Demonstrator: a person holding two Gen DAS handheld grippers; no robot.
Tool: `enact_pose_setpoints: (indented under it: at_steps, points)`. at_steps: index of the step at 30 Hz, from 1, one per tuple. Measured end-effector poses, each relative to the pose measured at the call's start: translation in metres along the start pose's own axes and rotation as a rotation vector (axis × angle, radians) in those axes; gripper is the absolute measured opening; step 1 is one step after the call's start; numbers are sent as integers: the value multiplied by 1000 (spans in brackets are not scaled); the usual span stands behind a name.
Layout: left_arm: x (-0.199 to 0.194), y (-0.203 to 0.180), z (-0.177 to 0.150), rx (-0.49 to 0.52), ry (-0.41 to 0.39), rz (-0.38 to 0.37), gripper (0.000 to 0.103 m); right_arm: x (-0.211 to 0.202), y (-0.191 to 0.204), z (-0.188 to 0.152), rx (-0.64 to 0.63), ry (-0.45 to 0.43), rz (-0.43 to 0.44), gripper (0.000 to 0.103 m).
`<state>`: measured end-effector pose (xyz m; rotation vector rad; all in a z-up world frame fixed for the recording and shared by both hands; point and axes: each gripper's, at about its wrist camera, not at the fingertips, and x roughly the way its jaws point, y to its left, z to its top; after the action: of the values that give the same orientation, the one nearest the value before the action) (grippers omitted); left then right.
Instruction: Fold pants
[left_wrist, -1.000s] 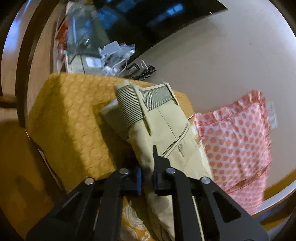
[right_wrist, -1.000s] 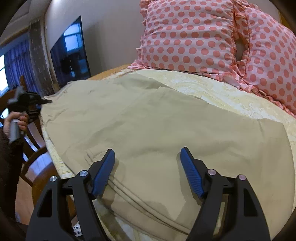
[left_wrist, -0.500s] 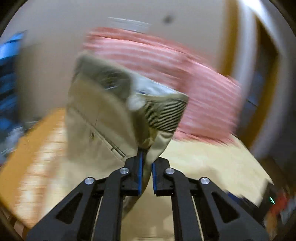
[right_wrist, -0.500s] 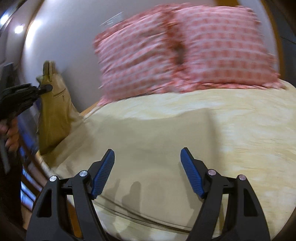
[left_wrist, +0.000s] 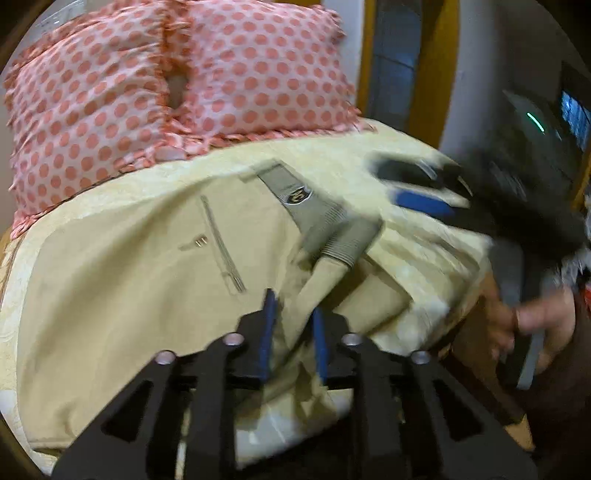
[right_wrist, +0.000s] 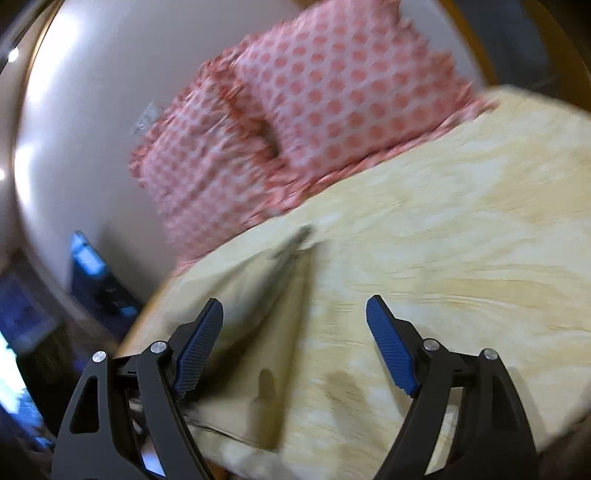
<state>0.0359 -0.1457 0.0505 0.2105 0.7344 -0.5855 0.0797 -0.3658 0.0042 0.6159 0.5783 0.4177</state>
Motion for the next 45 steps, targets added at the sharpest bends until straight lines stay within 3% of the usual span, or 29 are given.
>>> enact_pose_setpoints:
  at_steps: [3,4,6,8,9,11,13,15,18,21,24,26,27,30,33,39,41,42,43,44,45]
  points:
    - [-33,12,-3,-36,-63,-77,53,37,-2,9,56,136,31,75]
    - [-45,23,-3,-63,-98,-81,62,45,-2,9,59,163,20,69]
    - [-70,65,-1,-143,-158,6,67,59,-1,10,46,204,-11,63]
    - [-75,122,1,-246,-138,130,68,71,3,13,12,222,-12,57]
    - [-72,153,-1,-314,-93,153,68,76,3,13,14,235,-8,56]
    - [-62,212,-8,-465,-24,150,66,83,4,13,6,250,-13,52]
    - [-50,246,-9,-529,19,151,65,89,5,13,-14,263,-10,52]
    - [-38,260,-7,-528,53,124,65,94,5,13,-16,275,1,52]
    - [-15,275,-5,-554,106,3,64,95,-2,15,6,284,18,47]
    - [-1,283,-4,-566,133,-40,66,97,-11,18,68,290,79,40]
    - [8,297,-3,-621,121,-102,67,101,-24,20,153,302,147,24]
    - [14,301,-3,-650,134,-135,32,105,-33,18,215,325,208,14]
    - [15,303,-3,-666,137,-165,8,106,-37,18,256,324,246,13]
    - [9,299,8,-643,96,-181,3,107,-42,22,319,320,310,11]
    - [5,295,35,-589,35,-171,3,112,-37,42,297,291,342,10]
    - [45,309,93,-537,-19,-58,4,132,-43,100,238,169,258,10]
    - [72,319,100,-550,32,10,9,145,-48,111,154,179,116,12]
    - [82,323,99,-556,62,40,17,150,-48,111,123,210,38,15]
    - [85,327,96,-568,75,55,23,154,-48,108,107,258,-56,24]
    - [80,330,91,-586,57,45,24,152,-48,107,102,274,-99,35]
    - [72,330,88,-590,37,50,24,143,-43,106,77,249,-114,38]
